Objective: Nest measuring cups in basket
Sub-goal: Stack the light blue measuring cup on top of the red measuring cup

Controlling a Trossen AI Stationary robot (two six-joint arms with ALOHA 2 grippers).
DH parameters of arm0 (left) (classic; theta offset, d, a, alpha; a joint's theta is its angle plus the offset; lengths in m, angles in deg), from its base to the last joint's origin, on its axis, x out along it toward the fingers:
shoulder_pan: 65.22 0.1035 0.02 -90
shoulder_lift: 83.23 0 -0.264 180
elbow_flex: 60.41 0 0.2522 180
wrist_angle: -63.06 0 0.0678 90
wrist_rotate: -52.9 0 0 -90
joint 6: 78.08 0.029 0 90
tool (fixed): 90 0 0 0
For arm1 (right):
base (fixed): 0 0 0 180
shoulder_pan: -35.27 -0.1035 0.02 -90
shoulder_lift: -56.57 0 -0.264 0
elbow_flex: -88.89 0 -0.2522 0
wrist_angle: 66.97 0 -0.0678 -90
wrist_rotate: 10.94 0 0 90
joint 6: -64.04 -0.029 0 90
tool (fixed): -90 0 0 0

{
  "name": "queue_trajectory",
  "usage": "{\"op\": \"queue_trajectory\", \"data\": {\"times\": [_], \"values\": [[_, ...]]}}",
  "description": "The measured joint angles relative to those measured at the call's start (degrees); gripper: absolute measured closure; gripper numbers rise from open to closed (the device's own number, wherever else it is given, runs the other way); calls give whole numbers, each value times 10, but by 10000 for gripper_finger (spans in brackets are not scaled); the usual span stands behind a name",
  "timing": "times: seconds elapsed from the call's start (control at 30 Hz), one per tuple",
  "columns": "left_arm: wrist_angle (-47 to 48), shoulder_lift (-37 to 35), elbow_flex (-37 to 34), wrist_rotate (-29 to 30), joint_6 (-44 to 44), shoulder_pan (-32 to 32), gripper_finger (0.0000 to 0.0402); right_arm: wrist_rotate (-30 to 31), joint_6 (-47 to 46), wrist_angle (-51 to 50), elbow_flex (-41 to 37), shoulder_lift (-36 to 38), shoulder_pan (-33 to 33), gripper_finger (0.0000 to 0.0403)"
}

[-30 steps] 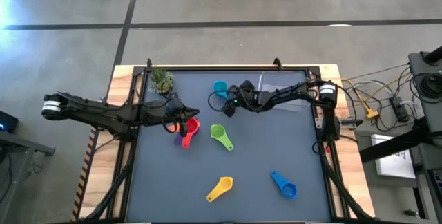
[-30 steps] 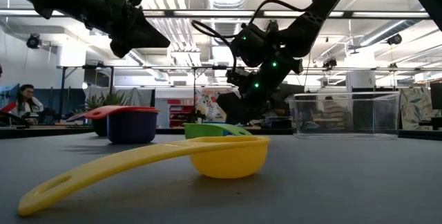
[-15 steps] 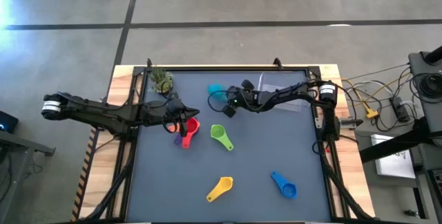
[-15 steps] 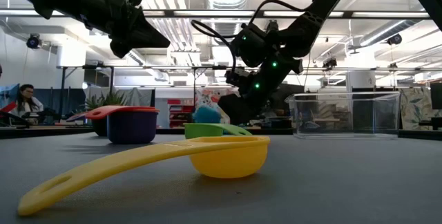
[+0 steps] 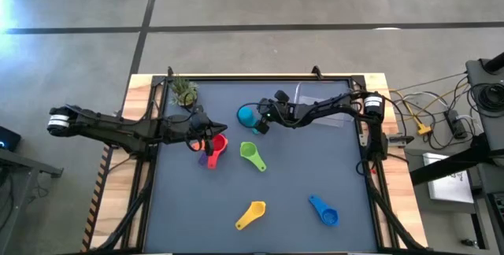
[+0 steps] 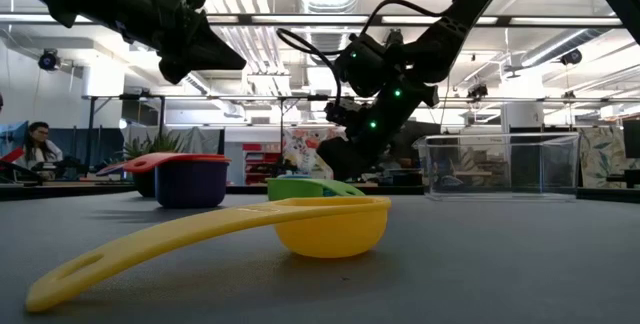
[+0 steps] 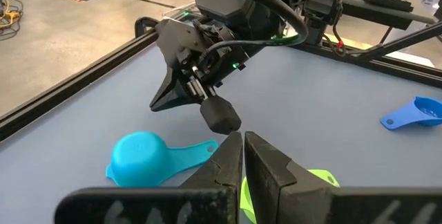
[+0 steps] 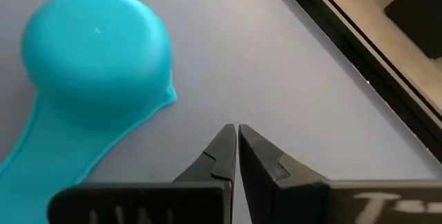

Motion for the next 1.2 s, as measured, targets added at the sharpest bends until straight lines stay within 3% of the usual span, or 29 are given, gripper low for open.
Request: {"op": "queue_trajectory", "data": {"times": [0.23, 0.37, 0.87, 1.03, 1.2], "values": [[0, 0, 0, 0, 0, 0, 402, -92, 9, 29, 0, 9, -4, 392], [0, 0, 0, 0, 1, 0, 402, -105, 0, 40, 0, 12, -5, 368], [7, 0, 0, 0, 0, 0, 402, -135, -52, 119, 11, 9, -17, 125], [9, 0, 0, 0, 0, 0, 402, -134, -34, 115, 29, -10, -24, 70], [10, 0, 0, 0, 0, 0, 402, -130, -37, 116, 53, -51, -23, 41]]}}
